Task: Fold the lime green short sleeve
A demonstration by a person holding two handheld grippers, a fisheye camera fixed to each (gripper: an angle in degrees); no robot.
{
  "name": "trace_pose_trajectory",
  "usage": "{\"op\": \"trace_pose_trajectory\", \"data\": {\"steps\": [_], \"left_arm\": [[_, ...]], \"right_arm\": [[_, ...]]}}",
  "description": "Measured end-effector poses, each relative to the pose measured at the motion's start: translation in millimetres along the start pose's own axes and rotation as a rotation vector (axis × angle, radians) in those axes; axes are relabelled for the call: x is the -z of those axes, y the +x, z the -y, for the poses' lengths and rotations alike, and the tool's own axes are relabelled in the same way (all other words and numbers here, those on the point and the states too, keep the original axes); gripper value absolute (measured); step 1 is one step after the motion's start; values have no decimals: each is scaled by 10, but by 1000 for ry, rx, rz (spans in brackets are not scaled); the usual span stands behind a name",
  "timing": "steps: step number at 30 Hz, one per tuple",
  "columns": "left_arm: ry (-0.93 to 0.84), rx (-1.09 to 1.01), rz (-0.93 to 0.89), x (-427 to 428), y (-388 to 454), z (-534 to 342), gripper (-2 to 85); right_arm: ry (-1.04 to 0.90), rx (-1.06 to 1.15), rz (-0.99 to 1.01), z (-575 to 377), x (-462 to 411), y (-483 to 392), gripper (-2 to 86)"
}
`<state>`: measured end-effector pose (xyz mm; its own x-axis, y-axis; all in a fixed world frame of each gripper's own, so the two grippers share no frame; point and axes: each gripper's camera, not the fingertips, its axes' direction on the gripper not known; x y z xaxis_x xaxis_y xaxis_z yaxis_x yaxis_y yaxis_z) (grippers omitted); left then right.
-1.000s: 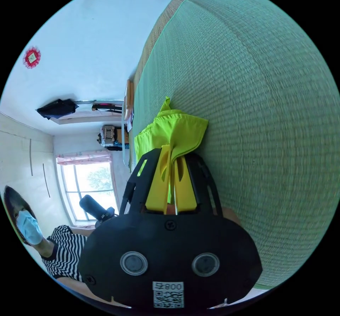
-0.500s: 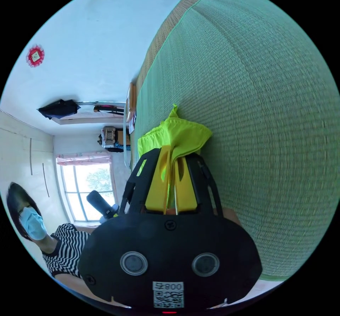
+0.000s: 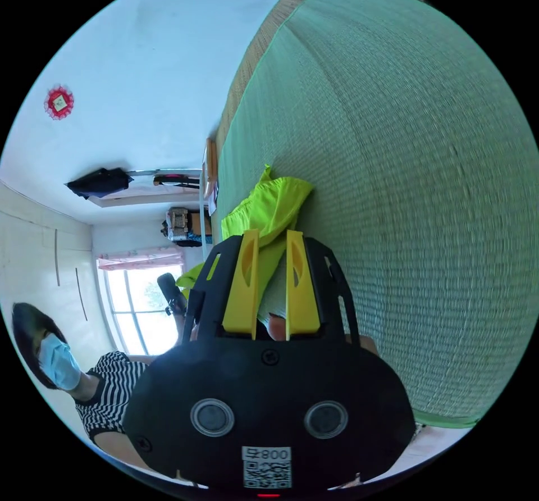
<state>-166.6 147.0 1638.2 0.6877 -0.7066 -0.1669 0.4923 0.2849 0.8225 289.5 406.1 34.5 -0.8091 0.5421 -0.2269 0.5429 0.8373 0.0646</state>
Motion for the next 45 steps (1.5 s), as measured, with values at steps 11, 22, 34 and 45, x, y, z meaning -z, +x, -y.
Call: {"op": "trace_pose_trajectory", "data": {"steps": [11, 22, 34, 45], "left_arm": [[-45, -36, 25, 235, 425, -91, 7], [-154, -79, -7, 415, 801, -292, 7], [-155, -79, -41, 1096, 1090, -488, 7], [-97, -82, -105, 2086, 1338, -754, 7]], "right_arm": [[-28, -94, 104, 59, 98, 60, 85], [-41, -117, 91, 400, 332, -354, 34], [17, -90, 117, 586, 839, -1248, 6], [91, 18, 174, 839, 1086, -2896, 5]]}}
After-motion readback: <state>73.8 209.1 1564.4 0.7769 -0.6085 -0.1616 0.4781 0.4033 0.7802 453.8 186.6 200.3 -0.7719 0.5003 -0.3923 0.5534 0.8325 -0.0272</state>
